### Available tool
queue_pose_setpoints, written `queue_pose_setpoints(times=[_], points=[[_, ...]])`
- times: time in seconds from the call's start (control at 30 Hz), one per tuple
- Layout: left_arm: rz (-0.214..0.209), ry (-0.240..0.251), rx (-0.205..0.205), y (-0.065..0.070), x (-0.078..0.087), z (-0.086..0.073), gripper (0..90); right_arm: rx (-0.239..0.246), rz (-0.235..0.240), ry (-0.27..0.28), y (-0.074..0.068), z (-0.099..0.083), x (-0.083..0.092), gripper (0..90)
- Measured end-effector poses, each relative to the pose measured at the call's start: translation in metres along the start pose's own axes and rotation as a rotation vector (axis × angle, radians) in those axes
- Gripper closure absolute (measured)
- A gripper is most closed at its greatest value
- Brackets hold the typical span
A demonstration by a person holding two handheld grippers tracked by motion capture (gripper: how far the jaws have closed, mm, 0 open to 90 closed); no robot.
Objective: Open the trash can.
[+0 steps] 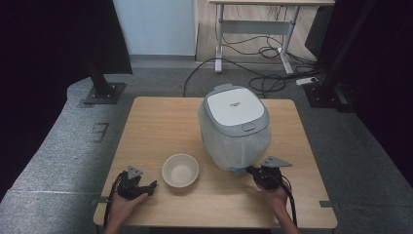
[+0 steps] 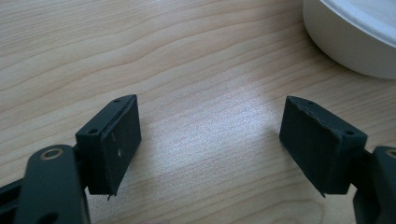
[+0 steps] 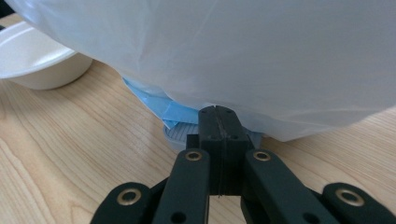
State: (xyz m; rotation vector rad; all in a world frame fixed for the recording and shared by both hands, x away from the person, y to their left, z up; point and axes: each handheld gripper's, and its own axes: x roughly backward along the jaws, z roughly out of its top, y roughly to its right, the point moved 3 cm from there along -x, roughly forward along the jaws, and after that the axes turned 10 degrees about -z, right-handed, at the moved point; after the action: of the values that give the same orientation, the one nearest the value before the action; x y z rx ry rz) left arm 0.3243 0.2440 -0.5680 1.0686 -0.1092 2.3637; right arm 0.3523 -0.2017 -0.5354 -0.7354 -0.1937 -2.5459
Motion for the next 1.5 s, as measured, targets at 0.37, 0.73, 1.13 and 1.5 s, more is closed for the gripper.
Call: queue_pose_setpoints(times=[0.37,0.73,1.13,1.5], points=[[-0.001,0.0,-0.001,0.0,0.0,0.0,20.4,-0.018,-0.006,-0.003,-0.002,0.001,-0.018,89.2],[0.005,0.001,0.004,0.001,0.0,0.0,20.0,-0.01,-0.007,-0.008,-0.003,-0.003,-0.026,89.2],[0.005,-0.005,0.005,0.002,0.0,0.0,19.8,0.019,-0.026,0.005,-0.005,-0.006,-0.027,89.2],[0.007,-0.004,0.008,0.003,0.0,0.0,19.6,-0.001,-0.02,0.018,-0.004,-0.009,-0.027,89.3]])
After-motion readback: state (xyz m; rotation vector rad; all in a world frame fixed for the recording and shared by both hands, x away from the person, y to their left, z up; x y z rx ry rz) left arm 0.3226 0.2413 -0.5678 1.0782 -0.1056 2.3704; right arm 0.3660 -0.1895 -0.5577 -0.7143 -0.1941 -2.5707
